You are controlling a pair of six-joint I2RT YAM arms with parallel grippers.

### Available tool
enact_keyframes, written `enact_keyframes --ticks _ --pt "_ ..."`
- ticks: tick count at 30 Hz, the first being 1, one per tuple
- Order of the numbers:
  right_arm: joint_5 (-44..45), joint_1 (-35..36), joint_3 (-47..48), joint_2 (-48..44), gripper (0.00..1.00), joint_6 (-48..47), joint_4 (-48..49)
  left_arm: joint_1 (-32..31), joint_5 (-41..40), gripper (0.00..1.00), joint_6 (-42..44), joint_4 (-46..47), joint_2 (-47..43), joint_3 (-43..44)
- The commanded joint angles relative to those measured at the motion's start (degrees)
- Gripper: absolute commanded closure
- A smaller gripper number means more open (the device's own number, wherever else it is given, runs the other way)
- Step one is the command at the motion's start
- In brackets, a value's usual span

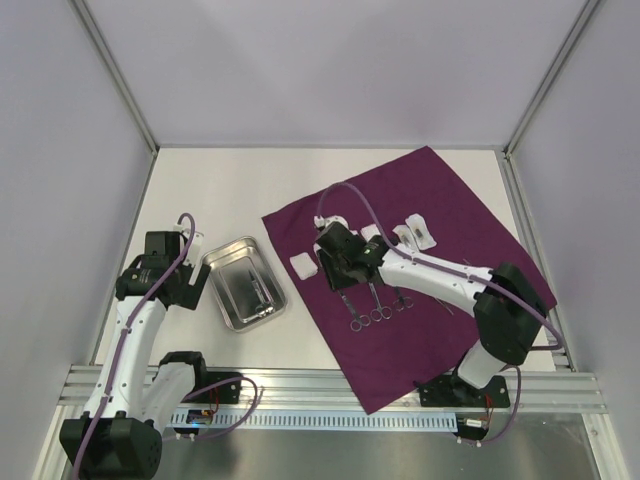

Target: Prepare the surgical pack

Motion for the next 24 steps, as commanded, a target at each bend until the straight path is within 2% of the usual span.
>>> enact_keyframes --ticks 1,5,9,22,24 --pt "1.3 -0.3 -3.8 0.3 0.59 -1.4 -3.0 0.4 -0.4 0.00 -0.6 0.5 -0.7 -0.1" --pt "0.4 -1.2 -5.0 2.7 0.59 -1.9 -2.9 0.4 -0.3 0.00 -0.6 0.6 -0.6 -0.1" --pt "-0.6 -1.9 -5.1 5.8 0.64 -2.4 -2.6 0.4 -0.4 0.00 -0.6 0.6 -0.7 -0.1" --pt "-3.8 -1.9 -6.2 10.6 0.70 -2.7 -1.8 0.4 -0.2 0.00 -0.5 0.6 -0.6 -0.1" --pt "-3.7 -1.9 -6.2 11.3 0.79 -2.4 -2.0 0.4 -0.2 0.00 -0.6 0.5 -0.6 -0.1"
